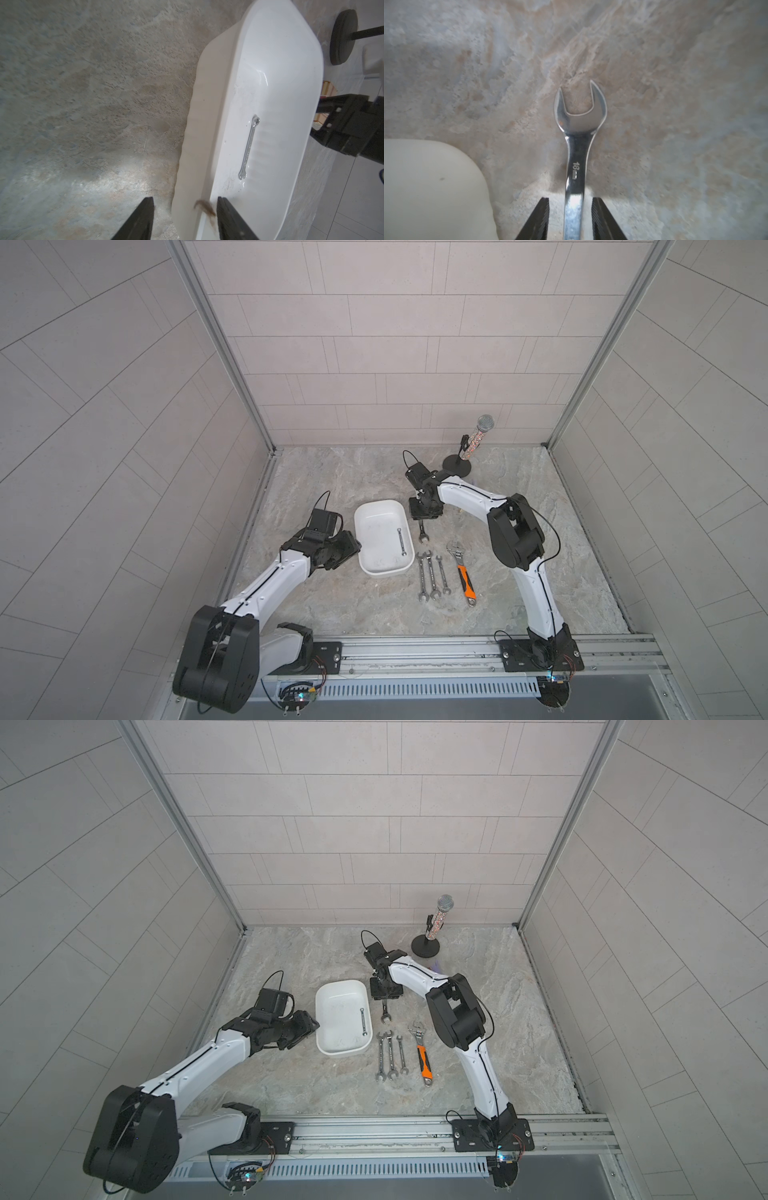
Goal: Take out the wrench from the storage box
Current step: Pick up the wrench from the storage box.
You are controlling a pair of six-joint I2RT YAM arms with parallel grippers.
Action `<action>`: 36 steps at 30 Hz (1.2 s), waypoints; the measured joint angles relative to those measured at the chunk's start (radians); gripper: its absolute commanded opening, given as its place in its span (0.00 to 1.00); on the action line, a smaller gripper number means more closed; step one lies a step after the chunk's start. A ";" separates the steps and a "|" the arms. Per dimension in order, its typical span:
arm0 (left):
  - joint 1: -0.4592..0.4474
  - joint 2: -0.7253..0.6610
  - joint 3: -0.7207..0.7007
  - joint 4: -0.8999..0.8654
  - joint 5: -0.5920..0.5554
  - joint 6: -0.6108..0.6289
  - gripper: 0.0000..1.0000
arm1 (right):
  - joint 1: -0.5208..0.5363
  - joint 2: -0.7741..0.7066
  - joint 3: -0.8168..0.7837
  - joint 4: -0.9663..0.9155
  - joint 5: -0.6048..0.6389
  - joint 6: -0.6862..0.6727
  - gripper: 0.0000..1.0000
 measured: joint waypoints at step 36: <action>-0.026 0.022 -0.023 0.057 0.033 -0.022 0.38 | 0.321 0.021 -0.013 -0.074 0.243 0.050 0.52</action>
